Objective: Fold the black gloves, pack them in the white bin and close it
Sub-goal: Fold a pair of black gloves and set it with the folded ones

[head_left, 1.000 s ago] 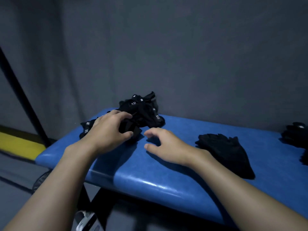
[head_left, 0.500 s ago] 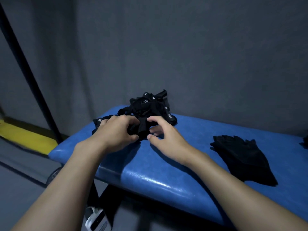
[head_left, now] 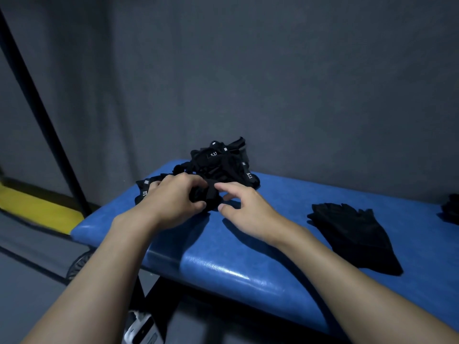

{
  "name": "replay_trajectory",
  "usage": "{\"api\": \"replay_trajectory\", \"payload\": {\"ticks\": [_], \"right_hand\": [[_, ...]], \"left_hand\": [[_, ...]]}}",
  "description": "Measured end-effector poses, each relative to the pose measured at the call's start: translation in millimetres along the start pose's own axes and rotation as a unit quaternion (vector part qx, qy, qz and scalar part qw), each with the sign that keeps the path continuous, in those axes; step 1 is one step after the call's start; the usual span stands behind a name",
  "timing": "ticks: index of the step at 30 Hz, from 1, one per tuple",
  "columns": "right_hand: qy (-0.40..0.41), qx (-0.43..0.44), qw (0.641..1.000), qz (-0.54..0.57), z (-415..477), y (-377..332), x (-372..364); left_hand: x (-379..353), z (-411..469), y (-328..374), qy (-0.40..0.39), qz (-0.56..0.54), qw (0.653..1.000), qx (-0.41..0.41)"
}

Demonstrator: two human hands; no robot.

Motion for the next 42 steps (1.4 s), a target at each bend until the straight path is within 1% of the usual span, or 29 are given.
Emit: {"api": "replay_trajectory", "payload": {"ticks": [4,7,11,14,17,20,22,24,27,29,31,33,35,37,39,42], "right_hand": [[0.014,0.018,1.0,0.02,-3.1,-6.0,7.0],[0.051,0.039,0.997,0.033,-4.3,-11.3,19.2],[0.101,0.041,0.988,0.108,-7.9,-10.0,39.1],[0.144,0.014,0.971,0.188,-12.4,-4.3,48.9],[0.19,-0.028,0.959,0.208,-13.8,4.7,54.9],[0.187,-0.061,0.95,0.241,-18.4,9.4,58.5],[0.185,-0.065,0.942,0.272,-24.0,8.6,63.9],[0.191,-0.062,0.938,0.284,-29.5,6.9,71.7],[0.213,-0.059,0.938,0.266,-34.7,10.2,84.0],[0.21,-0.056,0.945,0.245,-39.4,13.0,89.5],[0.179,-0.053,0.948,0.257,-44.2,15.2,92.6],[0.123,-0.059,0.942,0.306,-50.8,16.3,94.4],[0.07,-0.057,0.942,0.323,-58.3,17.8,96.7],[0.036,-0.034,0.948,0.316,-65.0,20.1,98.4],[0.048,-0.007,0.955,0.293,-70.8,22.0,100.9],[0.116,0.002,0.955,0.272,-76.5,27.0,109.6]], "left_hand": [[0.4,-0.6,-2.9,0.004,-0.011,1.0,0.013],[2.8,-3.1,-4.8,0.002,-0.012,1.0,0.028],[2.3,-3.8,-2.0,-0.016,-0.011,0.999,0.032],[3.6,-5.0,6.1,-0.017,-0.022,0.999,0.027],[6.5,-4.5,18.2,0.007,-0.061,0.998,0.01],[8.3,-2.8,30.0,0.039,-0.114,0.993,-0.012],[7.3,0.4,36.7,0.04,-0.114,0.992,-0.045],[5.6,6.2,40.2,0.059,-0.117,0.988,-0.084],[4.6,13.7,45.0,0.097,-0.147,0.978,-0.108],[4.2,16.1,55.4,0.115,-0.193,0.968,-0.11],[6.2,17.6,64.9,0.147,-0.259,0.949,-0.104],[8.8,18.9,73.9,0.166,-0.315,0.93,-0.092],[8.7,21.6,82.6,0.175,-0.351,0.916,-0.085],[7.2,23.4,91.5,0.186,-0.372,0.906,-0.074],[4.8,25.0,100.0,0.19,-0.401,0.894,-0.064],[0.4,28.8,110.7,0.184,-0.44,0.878,-0.05]]}}
Point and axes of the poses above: each hand's wrist, its own z-axis towards the middle knuckle, its own x-axis out of the back of the hand, y = z × x, the point moved 4 cm from there along z, towards the middle knuckle, and after that the axes turned 15 degrees about -x, right-handed, at the moved point
